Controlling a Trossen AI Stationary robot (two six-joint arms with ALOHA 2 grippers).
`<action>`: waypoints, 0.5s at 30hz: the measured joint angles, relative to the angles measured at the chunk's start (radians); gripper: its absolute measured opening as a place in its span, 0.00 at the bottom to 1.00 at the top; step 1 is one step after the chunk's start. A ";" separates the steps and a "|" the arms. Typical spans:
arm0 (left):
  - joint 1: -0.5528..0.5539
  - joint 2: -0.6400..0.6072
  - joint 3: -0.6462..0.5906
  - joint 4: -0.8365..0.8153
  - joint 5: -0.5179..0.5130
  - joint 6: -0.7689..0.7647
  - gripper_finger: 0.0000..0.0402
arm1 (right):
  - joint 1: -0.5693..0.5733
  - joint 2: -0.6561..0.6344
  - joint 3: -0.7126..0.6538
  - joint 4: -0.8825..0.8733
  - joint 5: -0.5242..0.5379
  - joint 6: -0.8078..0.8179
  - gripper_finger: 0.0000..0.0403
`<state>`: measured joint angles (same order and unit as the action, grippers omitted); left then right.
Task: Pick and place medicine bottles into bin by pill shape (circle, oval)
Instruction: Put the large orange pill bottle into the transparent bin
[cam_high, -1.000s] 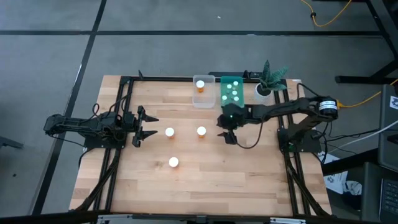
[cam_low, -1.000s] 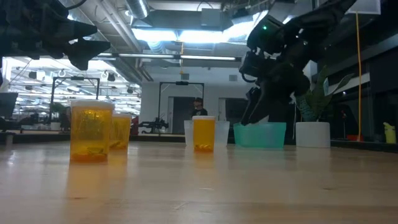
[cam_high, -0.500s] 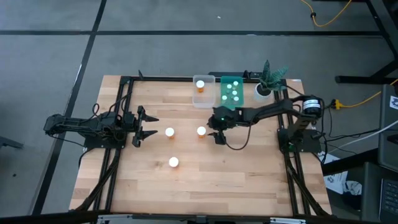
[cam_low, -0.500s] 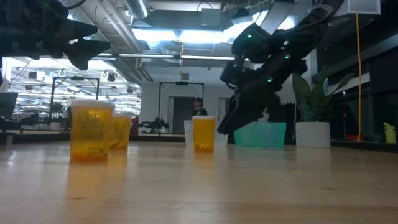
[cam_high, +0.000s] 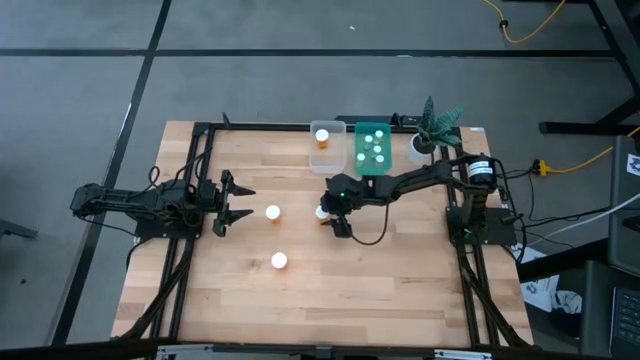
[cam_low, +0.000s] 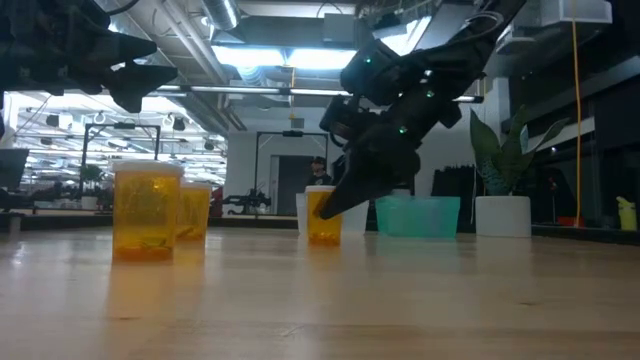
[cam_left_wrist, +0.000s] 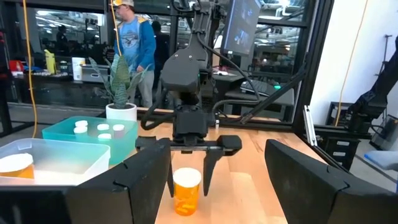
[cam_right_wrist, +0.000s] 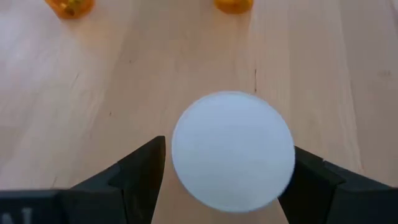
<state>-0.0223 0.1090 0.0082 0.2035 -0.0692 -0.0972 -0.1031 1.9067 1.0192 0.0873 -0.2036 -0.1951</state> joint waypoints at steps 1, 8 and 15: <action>0.000 0.000 0.000 0.000 0.000 0.000 0.63 | 0.001 0.002 0.005 -0.002 0.000 0.000 0.66; 0.000 0.000 0.000 0.000 0.000 0.000 0.63 | 0.001 -0.004 0.013 -0.006 0.040 0.036 0.62; 0.000 0.000 0.000 0.000 0.000 -0.001 0.63 | -0.010 -0.041 0.015 -0.014 0.052 0.085 0.48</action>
<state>-0.0223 0.1093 0.0082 0.2031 -0.0692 -0.0978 -0.1126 1.8656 1.0344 0.0732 -0.1511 -0.1101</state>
